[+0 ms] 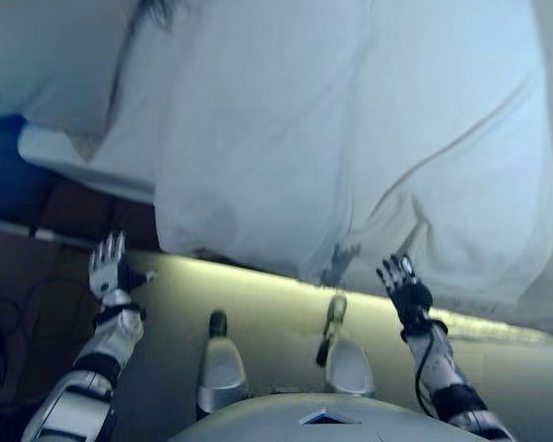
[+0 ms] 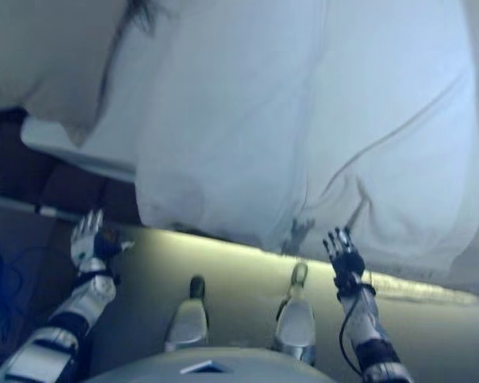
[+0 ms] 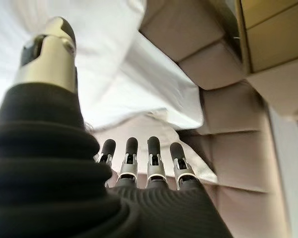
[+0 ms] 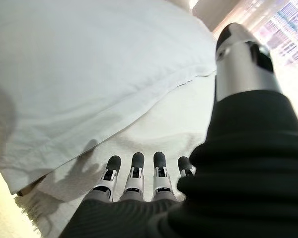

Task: Make the bed neatly

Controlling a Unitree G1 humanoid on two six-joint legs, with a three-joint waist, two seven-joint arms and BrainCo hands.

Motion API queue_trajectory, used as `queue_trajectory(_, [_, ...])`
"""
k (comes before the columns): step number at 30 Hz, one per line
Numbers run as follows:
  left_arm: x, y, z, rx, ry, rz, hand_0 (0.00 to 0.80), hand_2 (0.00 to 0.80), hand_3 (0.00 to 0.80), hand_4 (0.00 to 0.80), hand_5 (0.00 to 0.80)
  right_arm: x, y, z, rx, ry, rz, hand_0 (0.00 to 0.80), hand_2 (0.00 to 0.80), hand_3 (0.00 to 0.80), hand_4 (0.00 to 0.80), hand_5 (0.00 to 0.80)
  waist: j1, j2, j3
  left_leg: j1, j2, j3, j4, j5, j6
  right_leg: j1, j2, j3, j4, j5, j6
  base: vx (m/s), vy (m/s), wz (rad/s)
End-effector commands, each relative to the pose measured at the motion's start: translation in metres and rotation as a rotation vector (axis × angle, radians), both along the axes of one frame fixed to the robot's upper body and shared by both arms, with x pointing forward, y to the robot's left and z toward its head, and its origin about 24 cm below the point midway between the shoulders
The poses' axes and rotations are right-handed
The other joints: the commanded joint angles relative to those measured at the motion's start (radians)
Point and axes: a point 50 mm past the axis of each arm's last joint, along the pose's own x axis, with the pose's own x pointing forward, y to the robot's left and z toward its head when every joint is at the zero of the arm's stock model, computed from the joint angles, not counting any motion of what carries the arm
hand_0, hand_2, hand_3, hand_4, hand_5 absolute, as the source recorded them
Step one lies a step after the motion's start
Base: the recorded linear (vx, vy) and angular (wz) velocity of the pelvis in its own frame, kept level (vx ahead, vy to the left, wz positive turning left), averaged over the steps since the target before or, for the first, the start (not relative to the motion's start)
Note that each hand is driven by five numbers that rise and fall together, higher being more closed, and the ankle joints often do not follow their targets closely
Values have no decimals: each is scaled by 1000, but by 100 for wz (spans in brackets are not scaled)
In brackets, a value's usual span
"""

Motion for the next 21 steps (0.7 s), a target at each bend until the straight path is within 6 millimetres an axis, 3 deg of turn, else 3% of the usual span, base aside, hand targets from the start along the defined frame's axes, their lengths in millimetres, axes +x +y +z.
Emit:
queue_trajectory(1, [21,10,28,9,-164,64,0,0,0,0,0,16,-8,35,-35,-197,-26,0,0,0,0,0,-18,-13,69,-107,-51,1,51,57,104,5,-47,62,194,-183,69,-188,23,-2])
queue_trajectory(7, [49,-5,48,-50,-255,65,0,0,0,0,0,42,-1,66,35,-360,-18,0,0,0,0,0,-30,-45,155,-217,-57,11,62,94,106,-89,-31,69,185,-142,71,-178,24,-6])
queue_trajectory(11, [52,-14,40,-356,-267,119,0,0,0,0,0,48,0,78,30,-408,-35,0,0,0,0,0,-34,-53,181,-251,-62,13,71,104,110,-122,-27,69,192,-133,71,-67,36,-2])
queue_trajectory(17, [54,-18,42,-407,-319,152,0,0,0,0,0,49,0,79,39,-413,-32,0,0,0,0,0,-40,-66,205,-274,-61,14,83,105,115,-148,-28,64,203,-125,67,-11,8,-4])
queue_trajectory(21, [54,-28,42,-599,-393,159,0,0,0,0,0,45,6,74,54,-407,-23,0,0,0,0,0,-35,-67,213,-278,-66,9,86,105,119,-151,-30,63,207,-124,65,6,-8,0])
